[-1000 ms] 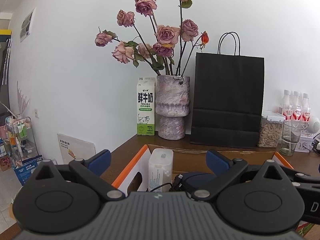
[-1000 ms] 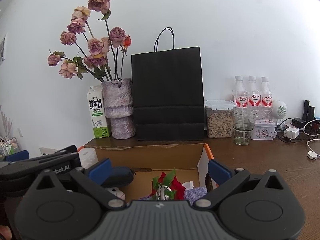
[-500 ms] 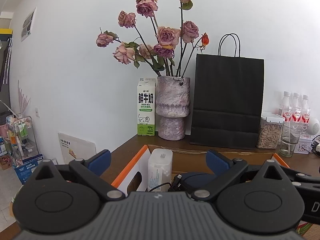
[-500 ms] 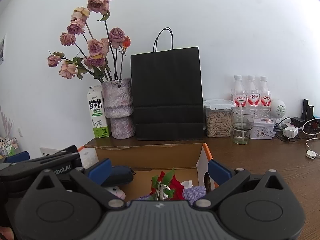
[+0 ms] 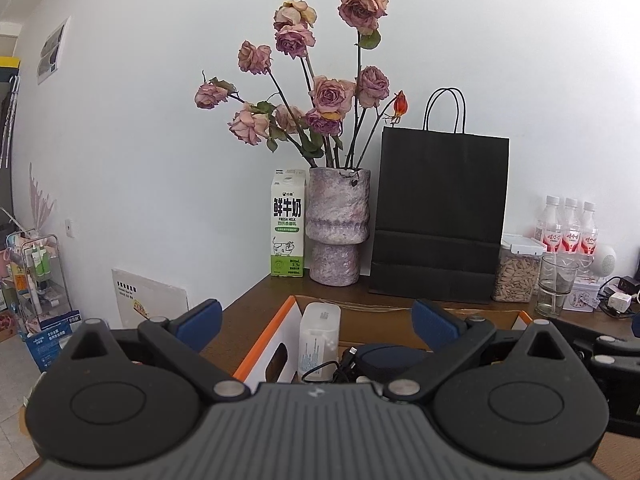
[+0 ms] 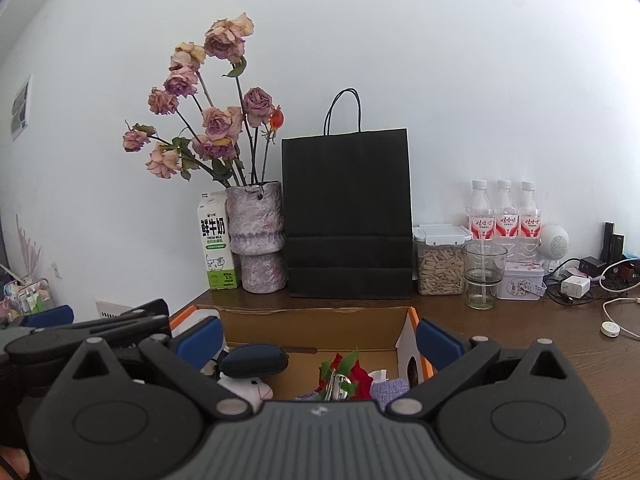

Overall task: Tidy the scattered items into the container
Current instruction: 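Withdraw both tools from the box toward the remaining items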

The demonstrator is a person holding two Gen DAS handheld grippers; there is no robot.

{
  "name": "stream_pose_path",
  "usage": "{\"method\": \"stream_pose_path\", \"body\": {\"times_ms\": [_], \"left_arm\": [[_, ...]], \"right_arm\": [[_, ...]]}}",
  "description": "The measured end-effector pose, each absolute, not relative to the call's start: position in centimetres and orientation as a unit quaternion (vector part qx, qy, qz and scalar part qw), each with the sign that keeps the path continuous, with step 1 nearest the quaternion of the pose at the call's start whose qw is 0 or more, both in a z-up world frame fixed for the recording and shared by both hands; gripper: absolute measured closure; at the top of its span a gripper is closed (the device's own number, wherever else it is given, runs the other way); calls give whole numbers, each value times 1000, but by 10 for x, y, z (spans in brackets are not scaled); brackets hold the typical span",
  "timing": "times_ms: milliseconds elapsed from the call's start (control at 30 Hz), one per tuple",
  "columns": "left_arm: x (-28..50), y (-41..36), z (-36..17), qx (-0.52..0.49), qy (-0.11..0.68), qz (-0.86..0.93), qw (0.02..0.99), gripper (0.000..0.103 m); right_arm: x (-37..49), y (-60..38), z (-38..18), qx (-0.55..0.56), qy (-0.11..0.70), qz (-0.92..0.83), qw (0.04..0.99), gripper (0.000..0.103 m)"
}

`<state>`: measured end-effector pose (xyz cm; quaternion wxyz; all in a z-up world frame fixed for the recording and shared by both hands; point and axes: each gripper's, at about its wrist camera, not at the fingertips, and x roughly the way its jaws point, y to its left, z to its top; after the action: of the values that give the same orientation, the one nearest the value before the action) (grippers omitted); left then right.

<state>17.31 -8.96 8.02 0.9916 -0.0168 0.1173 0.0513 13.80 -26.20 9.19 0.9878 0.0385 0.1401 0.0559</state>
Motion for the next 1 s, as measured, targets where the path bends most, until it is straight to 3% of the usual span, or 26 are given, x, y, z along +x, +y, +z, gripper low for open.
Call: {"method": "stream_pose_path", "body": {"times_ms": [1000], "left_arm": [[80, -27, 25, 65, 202, 34, 977, 0]], "right_arm": [[41, -260, 6, -22, 288, 72, 955, 0]]}}
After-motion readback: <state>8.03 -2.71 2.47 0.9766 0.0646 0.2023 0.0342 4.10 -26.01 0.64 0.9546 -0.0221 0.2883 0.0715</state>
